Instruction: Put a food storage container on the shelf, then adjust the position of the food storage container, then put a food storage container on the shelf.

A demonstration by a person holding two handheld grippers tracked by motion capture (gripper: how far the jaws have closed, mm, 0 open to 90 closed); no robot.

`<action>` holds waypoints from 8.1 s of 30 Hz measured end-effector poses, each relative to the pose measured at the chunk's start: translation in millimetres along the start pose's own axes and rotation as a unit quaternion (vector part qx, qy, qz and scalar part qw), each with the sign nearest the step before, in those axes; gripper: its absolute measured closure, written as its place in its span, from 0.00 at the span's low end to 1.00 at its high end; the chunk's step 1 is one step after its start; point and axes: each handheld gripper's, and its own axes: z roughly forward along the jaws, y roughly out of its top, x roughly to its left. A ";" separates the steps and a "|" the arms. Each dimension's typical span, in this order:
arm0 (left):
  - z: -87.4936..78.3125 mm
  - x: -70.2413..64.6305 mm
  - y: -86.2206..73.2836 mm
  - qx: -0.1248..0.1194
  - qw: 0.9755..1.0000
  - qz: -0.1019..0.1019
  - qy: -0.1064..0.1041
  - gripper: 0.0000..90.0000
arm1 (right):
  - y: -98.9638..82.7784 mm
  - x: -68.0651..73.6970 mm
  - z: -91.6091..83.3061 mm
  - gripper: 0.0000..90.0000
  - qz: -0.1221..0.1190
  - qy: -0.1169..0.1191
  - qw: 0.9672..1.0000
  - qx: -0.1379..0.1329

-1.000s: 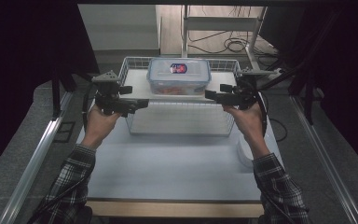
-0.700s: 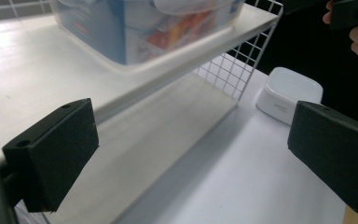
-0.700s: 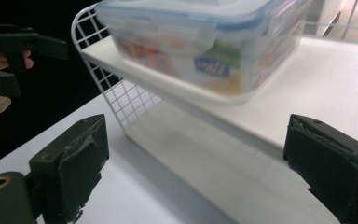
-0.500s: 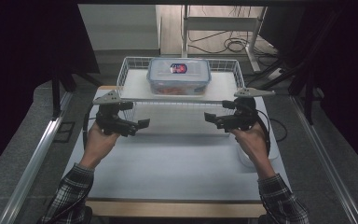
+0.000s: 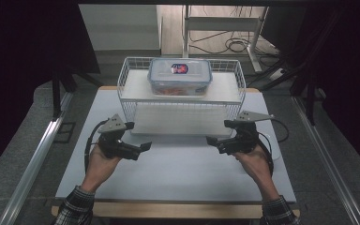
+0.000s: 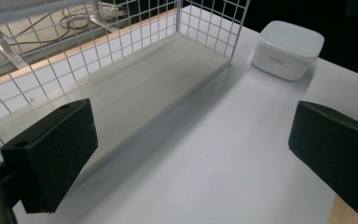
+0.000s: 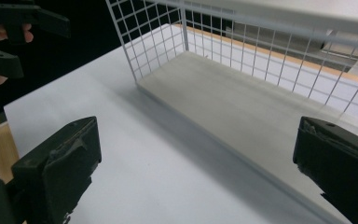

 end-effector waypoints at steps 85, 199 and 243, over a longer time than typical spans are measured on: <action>10.7 -16.3 -97.8 0.079 0.995 0.002 0.068 0.02 | -108.3 -134.1 -88.4 1.00 0.121 -0.284 0.950 0.040; 17.2 -17.3 -95.8 0.070 0.997 -0.031 -0.013 0.02 | -90.3 23.7 24.4 0.00 0.004 -0.016 0.998 0.058; 74.1 -36.5 -61.2 0.098 0.983 -0.118 -0.105 0.42 | -80.4 33.9 52.8 0.51 0.120 0.051 0.981 0.144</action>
